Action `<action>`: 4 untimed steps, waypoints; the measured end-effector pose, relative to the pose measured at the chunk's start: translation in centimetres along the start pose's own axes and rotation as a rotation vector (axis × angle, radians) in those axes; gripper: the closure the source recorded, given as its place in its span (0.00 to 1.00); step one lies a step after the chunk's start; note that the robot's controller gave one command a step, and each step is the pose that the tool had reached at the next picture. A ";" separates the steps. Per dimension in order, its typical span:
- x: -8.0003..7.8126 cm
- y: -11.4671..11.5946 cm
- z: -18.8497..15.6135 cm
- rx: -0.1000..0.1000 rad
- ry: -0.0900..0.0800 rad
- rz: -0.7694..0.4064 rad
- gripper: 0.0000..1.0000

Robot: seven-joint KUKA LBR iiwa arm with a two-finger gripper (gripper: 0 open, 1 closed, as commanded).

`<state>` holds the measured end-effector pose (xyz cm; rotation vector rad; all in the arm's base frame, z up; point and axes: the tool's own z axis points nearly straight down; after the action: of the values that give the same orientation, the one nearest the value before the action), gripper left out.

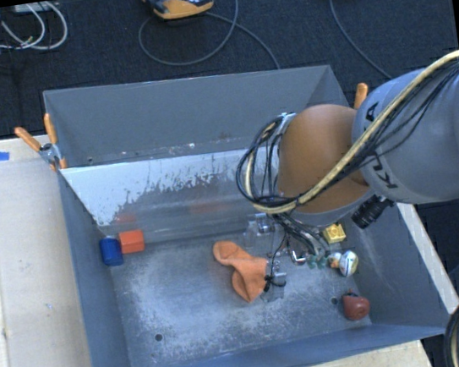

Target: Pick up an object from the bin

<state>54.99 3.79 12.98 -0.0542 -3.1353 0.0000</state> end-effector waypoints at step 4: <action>-0.3 0.2 6.0 -0.002 -0.001 -0.511 1.00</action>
Offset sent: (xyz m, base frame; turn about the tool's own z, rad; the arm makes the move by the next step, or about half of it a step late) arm 0.0273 -0.0245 -0.0552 0.0985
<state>55.31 3.97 7.00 0.7395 -3.0482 -0.0048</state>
